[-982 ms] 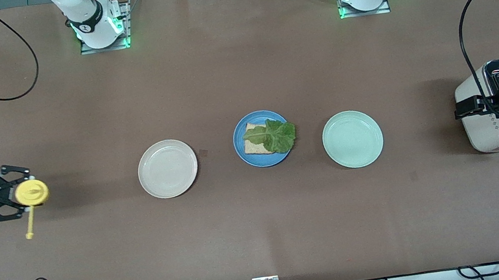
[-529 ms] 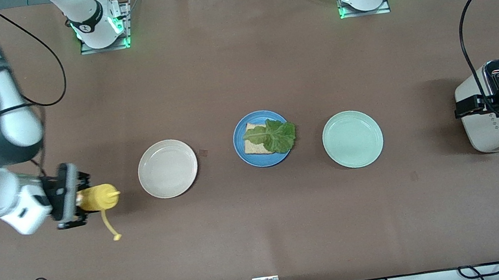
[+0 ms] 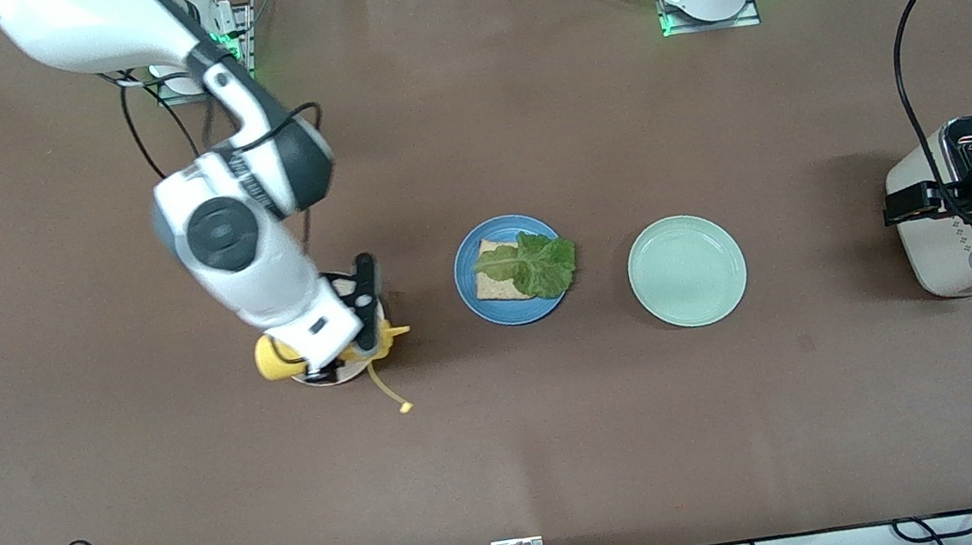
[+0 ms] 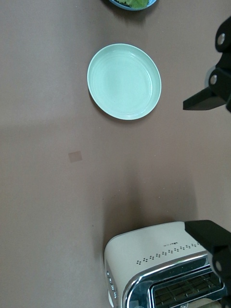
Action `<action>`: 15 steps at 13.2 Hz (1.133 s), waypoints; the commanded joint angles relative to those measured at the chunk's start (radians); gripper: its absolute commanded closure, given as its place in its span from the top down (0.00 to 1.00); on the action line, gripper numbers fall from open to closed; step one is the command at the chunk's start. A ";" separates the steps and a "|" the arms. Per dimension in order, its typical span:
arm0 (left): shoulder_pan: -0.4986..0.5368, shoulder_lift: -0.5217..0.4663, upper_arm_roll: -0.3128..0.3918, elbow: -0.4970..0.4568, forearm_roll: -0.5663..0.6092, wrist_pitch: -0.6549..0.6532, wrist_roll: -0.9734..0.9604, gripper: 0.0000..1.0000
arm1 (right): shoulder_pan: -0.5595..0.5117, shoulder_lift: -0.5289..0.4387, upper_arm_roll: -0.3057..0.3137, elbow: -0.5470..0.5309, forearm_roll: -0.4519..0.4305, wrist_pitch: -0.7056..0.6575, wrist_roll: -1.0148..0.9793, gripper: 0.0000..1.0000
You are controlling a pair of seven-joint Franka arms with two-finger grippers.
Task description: Make sandwich in blue plate with both arms
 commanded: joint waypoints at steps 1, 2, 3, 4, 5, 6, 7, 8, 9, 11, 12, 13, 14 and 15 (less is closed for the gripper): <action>0.001 -0.016 -0.001 -0.004 0.021 -0.017 0.003 1.00 | 0.069 0.066 -0.018 0.087 -0.124 -0.019 0.057 0.00; 0.003 -0.016 0.001 -0.004 0.023 -0.017 0.003 1.00 | 0.084 0.082 -0.018 0.087 -0.132 -0.019 0.075 0.00; 0.003 -0.014 0.001 -0.002 0.021 -0.014 0.001 1.00 | 0.101 0.094 -0.018 0.087 -0.142 -0.019 0.094 0.00; 0.003 -0.014 0.002 -0.002 0.023 -0.014 0.001 1.00 | 0.115 0.105 -0.019 0.090 -0.155 -0.015 0.111 0.00; 0.003 -0.014 0.002 -0.004 0.024 -0.015 0.003 1.00 | 0.125 0.115 -0.019 0.099 -0.156 -0.010 0.140 0.00; 0.003 -0.016 0.004 -0.004 0.024 -0.018 0.003 1.00 | 0.144 0.138 -0.022 0.121 -0.161 -0.010 0.161 0.00; 0.005 -0.016 0.004 -0.004 0.024 -0.018 0.003 1.00 | 0.168 0.163 -0.041 0.151 -0.174 -0.012 0.162 0.00; 0.006 -0.016 0.004 -0.004 0.024 -0.018 0.003 1.00 | 0.194 0.184 -0.058 0.177 -0.178 -0.018 0.162 0.00; 0.006 -0.014 0.004 -0.004 0.024 -0.017 0.001 1.00 | 0.223 0.200 -0.079 0.191 -0.178 -0.019 0.162 0.00; 0.006 -0.014 0.004 -0.004 0.026 -0.015 0.001 1.00 | 0.295 0.230 -0.137 0.199 -0.178 -0.019 0.197 0.00; 0.006 -0.014 0.004 -0.002 0.026 -0.015 0.001 1.00 | 0.335 0.244 -0.180 0.200 -0.176 -0.018 0.223 0.00; 0.006 -0.014 0.004 -0.004 0.026 -0.015 0.001 1.00 | 0.355 0.257 -0.194 0.214 -0.176 -0.018 0.232 0.00; 0.006 -0.014 0.005 -0.004 0.026 -0.015 0.001 1.00 | 0.357 0.272 -0.194 0.228 -0.176 -0.018 0.234 0.00; 0.006 -0.014 0.005 -0.004 0.026 -0.015 0.001 1.00 | 0.357 0.284 -0.194 0.236 -0.176 -0.016 0.241 0.00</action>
